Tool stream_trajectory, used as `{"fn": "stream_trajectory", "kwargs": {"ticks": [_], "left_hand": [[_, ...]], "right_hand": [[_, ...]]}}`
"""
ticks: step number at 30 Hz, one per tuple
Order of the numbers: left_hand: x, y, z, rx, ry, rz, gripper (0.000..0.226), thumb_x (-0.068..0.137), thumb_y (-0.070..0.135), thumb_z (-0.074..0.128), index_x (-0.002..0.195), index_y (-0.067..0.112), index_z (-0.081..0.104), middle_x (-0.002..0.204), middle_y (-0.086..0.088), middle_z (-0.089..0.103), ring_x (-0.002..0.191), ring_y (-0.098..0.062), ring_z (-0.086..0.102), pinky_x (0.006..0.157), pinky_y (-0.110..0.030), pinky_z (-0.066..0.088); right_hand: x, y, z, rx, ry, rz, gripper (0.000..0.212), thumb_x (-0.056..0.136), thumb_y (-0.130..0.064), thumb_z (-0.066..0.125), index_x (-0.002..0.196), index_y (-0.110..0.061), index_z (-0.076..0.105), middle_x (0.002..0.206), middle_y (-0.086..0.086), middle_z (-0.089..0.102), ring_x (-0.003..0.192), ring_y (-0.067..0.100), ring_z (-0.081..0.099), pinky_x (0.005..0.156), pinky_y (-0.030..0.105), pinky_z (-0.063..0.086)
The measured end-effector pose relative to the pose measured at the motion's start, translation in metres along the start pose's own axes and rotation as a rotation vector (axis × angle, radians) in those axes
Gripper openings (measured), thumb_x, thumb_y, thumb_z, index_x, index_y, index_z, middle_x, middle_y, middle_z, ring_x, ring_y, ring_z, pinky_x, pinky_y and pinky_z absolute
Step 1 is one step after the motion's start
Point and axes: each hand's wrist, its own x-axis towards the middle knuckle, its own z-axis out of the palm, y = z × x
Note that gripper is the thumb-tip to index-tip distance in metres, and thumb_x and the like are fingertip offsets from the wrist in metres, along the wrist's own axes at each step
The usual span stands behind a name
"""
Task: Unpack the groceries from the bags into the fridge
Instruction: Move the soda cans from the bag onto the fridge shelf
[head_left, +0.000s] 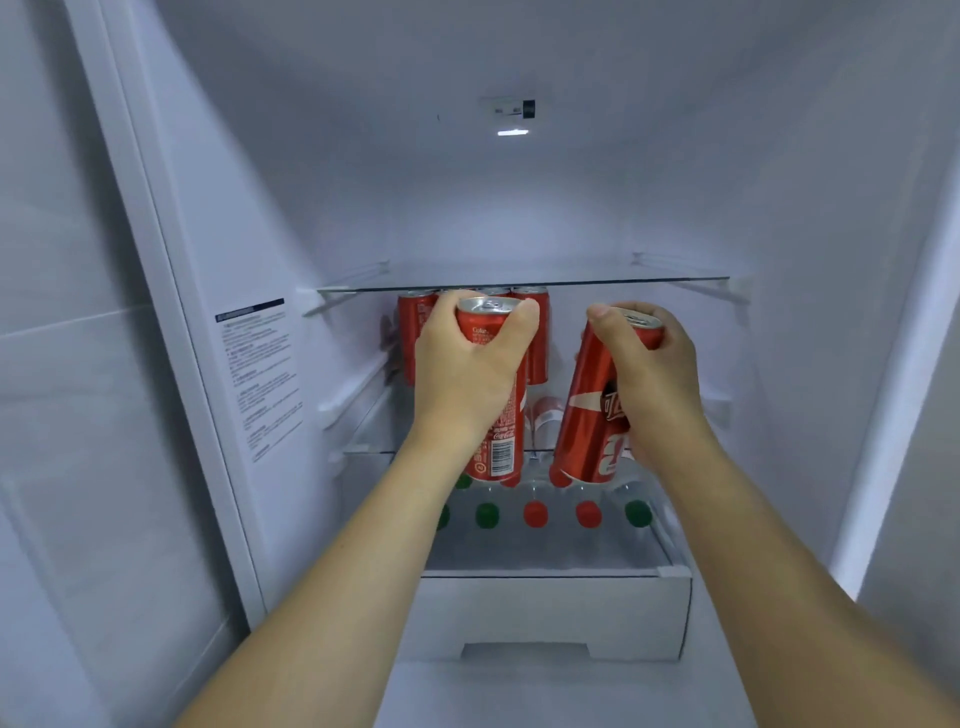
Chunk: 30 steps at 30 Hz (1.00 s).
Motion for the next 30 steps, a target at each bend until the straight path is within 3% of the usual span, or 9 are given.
{"fn": "stream_trajectory", "kwargs": {"ticks": [5, 10, 19, 25, 30], "left_hand": [[0.022, -0.022, 0.015, 0.013, -0.053, 0.033, 0.035, 0.083, 0.046, 0.070, 0.104, 0.021, 0.059, 0.086, 0.007, 0.069, 0.072, -0.004, 0.067, 0.061, -0.017, 0.055], [0.034, -0.049, 0.026, -0.014, -0.046, 0.057, 0.037, 0.084, 0.040, 0.072, 0.110, 0.018, 0.058, 0.089, 0.007, 0.067, 0.073, -0.003, 0.067, 0.062, -0.017, 0.055], [0.055, -0.080, 0.048, 0.019, -0.076, 0.021, 0.034, 0.084, 0.045, 0.071, 0.106, 0.022, 0.058, 0.087, 0.008, 0.068, 0.072, 0.000, 0.066, 0.058, -0.011, 0.049], [0.063, -0.093, 0.068, -0.047, -0.018, -0.023, 0.031, 0.086, 0.042, 0.069, 0.104, 0.020, 0.059, 0.082, 0.010, 0.066, 0.072, 0.008, 0.062, 0.059, -0.004, 0.043], [0.069, -0.104, 0.091, -0.050, 0.008, 0.004, 0.038, 0.084, 0.048, 0.069, 0.106, 0.020, 0.056, 0.081, 0.009, 0.067, 0.070, 0.003, 0.064, 0.061, -0.013, 0.050]], "right_hand": [[0.022, 0.009, 0.009, 0.006, 0.028, -0.042, 0.025, 0.081, -0.046, 0.071, 0.099, -0.032, 0.059, 0.096, -0.004, 0.070, 0.083, 0.011, 0.070, 0.078, 0.034, 0.058], [0.037, 0.027, 0.015, -0.055, 0.024, -0.081, 0.025, 0.085, -0.043, 0.068, 0.102, -0.028, 0.057, 0.089, -0.013, 0.064, 0.071, -0.010, 0.062, 0.062, 0.013, 0.046], [0.058, 0.053, 0.016, -0.102, 0.049, -0.070, 0.030, 0.082, -0.045, 0.071, 0.102, -0.027, 0.058, 0.095, -0.008, 0.065, 0.085, 0.008, 0.065, 0.073, 0.025, 0.051], [0.074, 0.064, 0.014, -0.165, 0.075, -0.093, 0.034, 0.081, -0.047, 0.072, 0.104, -0.026, 0.057, 0.094, -0.008, 0.065, 0.084, 0.008, 0.065, 0.072, 0.024, 0.052], [0.088, 0.074, 0.009, -0.195, 0.143, -0.096, 0.040, 0.080, -0.052, 0.070, 0.107, -0.026, 0.056, 0.094, -0.012, 0.063, 0.083, 0.003, 0.062, 0.068, 0.019, 0.047]]}}
